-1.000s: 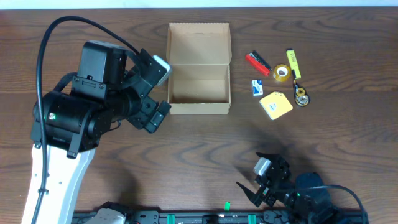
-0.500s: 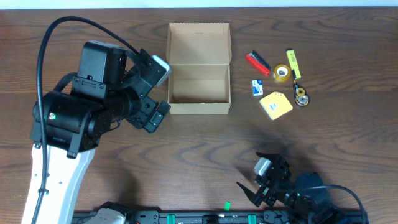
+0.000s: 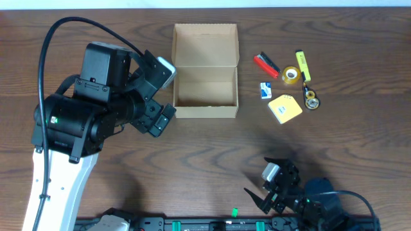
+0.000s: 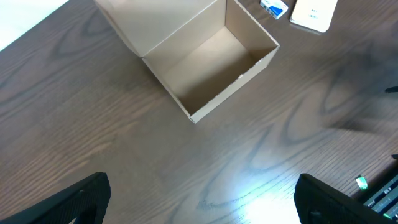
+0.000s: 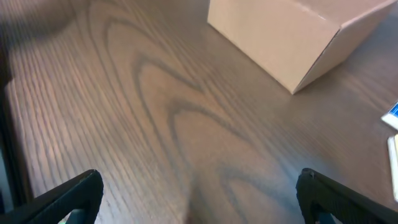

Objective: Pack container
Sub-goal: 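Release the box and pull the left gripper back left, then move right gripper over the yellow spiral notepad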

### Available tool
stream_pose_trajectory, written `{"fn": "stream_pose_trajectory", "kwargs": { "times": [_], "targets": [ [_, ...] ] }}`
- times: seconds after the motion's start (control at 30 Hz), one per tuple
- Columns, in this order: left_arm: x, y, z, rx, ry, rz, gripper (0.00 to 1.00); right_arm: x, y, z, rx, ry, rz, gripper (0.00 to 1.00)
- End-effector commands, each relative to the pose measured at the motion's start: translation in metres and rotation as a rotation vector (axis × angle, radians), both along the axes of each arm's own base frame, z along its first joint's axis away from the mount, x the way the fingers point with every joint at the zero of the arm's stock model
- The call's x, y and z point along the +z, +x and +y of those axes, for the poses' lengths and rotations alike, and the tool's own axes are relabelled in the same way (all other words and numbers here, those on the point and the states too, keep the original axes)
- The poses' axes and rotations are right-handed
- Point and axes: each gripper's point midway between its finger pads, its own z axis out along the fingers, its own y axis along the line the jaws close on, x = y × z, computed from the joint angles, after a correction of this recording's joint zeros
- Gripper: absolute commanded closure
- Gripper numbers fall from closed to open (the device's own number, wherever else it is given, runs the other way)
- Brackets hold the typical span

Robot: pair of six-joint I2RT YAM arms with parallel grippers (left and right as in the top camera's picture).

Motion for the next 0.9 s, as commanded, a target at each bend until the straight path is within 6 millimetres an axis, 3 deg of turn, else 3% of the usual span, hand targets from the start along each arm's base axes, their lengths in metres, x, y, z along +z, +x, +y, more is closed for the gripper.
{"fn": "stream_pose_trajectory", "kwargs": {
  "times": [0.0,0.6,0.77,0.87],
  "targets": [
    [0.004,0.001,0.001,-0.001,0.005,-0.014,0.05,-0.006,-0.004,0.000,0.005,-0.004,0.028,0.01],
    [0.004,0.001,0.001,-0.001,0.005,-0.014,0.05,-0.003,0.002,-0.003,-0.020,-0.015,-0.006,0.01],
    [0.004,0.001,0.001,-0.001,0.005,-0.014,0.05,0.037,0.026,0.001,-0.071,0.069,-0.174,0.01],
    [0.004,0.001,0.001,-0.001,0.005,-0.014,0.05,0.066,0.053,-0.017,-0.240,0.088,-0.317,0.01]
  ]
}}
